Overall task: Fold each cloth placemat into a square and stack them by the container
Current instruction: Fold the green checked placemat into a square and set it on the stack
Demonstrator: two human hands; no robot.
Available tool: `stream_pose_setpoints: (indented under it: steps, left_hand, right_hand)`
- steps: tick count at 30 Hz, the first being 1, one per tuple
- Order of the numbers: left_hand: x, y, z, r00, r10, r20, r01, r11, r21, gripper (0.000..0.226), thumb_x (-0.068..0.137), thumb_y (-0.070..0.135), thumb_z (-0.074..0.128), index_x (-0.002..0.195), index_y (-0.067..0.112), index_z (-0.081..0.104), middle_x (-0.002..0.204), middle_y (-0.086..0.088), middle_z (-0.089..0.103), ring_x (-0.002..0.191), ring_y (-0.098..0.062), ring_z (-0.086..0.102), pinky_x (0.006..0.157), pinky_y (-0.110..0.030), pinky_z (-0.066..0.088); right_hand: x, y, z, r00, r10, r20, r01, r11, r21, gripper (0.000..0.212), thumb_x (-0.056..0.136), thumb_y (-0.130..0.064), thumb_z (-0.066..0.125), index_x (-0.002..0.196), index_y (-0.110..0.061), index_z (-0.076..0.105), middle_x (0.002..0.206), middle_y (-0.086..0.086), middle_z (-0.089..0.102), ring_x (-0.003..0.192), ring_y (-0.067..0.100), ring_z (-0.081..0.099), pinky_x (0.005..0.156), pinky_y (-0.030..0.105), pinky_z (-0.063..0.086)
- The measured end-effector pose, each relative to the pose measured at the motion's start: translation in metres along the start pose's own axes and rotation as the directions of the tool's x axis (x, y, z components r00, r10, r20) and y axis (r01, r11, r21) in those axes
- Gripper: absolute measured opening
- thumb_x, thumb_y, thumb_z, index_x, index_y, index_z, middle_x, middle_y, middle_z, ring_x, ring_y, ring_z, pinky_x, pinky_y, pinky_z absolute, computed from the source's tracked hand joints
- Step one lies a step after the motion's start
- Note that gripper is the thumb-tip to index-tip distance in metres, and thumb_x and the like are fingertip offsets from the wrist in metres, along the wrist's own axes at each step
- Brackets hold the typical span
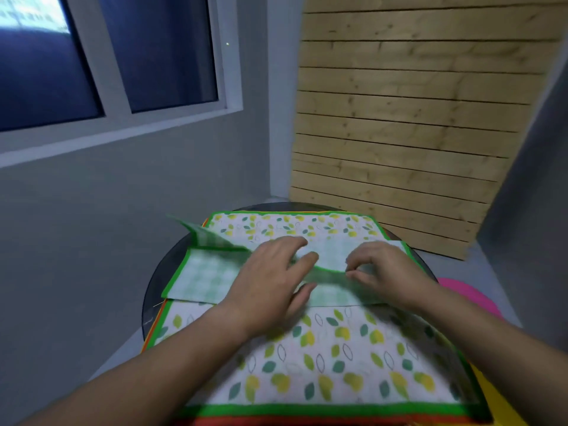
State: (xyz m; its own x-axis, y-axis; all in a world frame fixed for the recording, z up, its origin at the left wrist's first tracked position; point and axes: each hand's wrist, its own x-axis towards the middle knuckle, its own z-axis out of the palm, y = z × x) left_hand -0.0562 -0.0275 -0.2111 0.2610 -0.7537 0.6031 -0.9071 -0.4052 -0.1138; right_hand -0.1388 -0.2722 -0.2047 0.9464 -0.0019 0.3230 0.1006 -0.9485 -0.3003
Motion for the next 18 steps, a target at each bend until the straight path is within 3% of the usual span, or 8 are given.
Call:
stream_pose_setpoints:
  steps: [3, 6, 11, 14, 18]
  left_hand:
    - [-0.01, -0.006, 0.003, 0.966, -0.13, 0.222, 0.113, 0.99, 0.085, 0.065, 0.09, 0.056, 0.045, 0.143, 0.018, 0.046, 0.154, -0.015, 0.04, 0.143, -0.033, 0.037, 0.117, -0.042, 0.022]
    - [-0.024, -0.017, 0.015, 0.845, -0.243, 0.476, 0.219, 0.97, 0.106, 0.076, 0.094, 0.067, 0.031, 0.158, 0.029, 0.013, 0.167, -0.006, 0.006, 0.155, -0.022, 0.001, 0.125, -0.04, -0.002]
    - [-0.039, -0.033, 0.033, 0.707, -0.273, 0.652, 0.307, 0.949, 0.065, 0.072, 0.097, 0.069, 0.025, 0.158, 0.036, 0.005, 0.168, -0.003, 0.001, 0.154, -0.021, -0.004, 0.125, -0.041, 0.0]
    - [-0.043, -0.037, 0.037, 0.687, -0.283, 0.669, 0.335, 0.941, 0.054, 0.07, 0.097, 0.068, 0.024, 0.158, 0.038, 0.009, 0.168, -0.001, 0.002, 0.155, -0.02, -0.003, 0.125, -0.044, 0.0]
    - [-0.046, -0.037, 0.038, 0.662, -0.299, 0.687, 0.38, 0.924, 0.035, 0.068, 0.096, 0.07, 0.024, 0.156, 0.04, 0.013, 0.168, 0.001, 0.003, 0.154, -0.018, -0.004, 0.122, -0.056, -0.005]
  right_hand:
    - [-0.018, 0.006, 0.008, 0.996, 0.05, 0.067, -0.051, 0.999, 0.016, 0.003, 0.085, -0.029, 0.072, 0.083, -0.027, 0.073, 0.098, -0.012, 0.07, 0.097, 0.01, 0.061, 0.092, 0.032, 0.048]
    - [-0.029, 0.01, 0.013, 0.991, 0.089, 0.095, -0.093, 0.995, 0.045, 0.006, 0.085, -0.03, 0.073, 0.084, -0.025, 0.074, 0.104, -0.011, 0.069, 0.103, 0.009, 0.058, 0.094, 0.028, 0.045]
    - [-0.041, 0.015, 0.026, 0.98, 0.122, 0.156, -0.131, 0.99, 0.052, 0.004, 0.087, -0.036, 0.071, 0.083, -0.035, 0.072, 0.112, -0.017, 0.063, 0.11, 0.001, 0.049, 0.095, 0.02, 0.037]
    - [-0.044, 0.016, 0.032, 0.973, 0.153, 0.173, -0.164, 0.985, 0.055, 0.009, 0.088, -0.035, 0.069, 0.081, -0.041, 0.069, 0.116, -0.018, 0.061, 0.112, 0.002, 0.048, 0.095, 0.022, 0.037]
    - [-0.043, 0.01, 0.032, 0.965, 0.187, 0.182, -0.198, 0.979, 0.045, 0.009, 0.088, -0.039, 0.067, 0.081, -0.035, 0.071, 0.114, -0.017, 0.06, 0.111, 0.002, 0.048, 0.092, 0.019, 0.035]
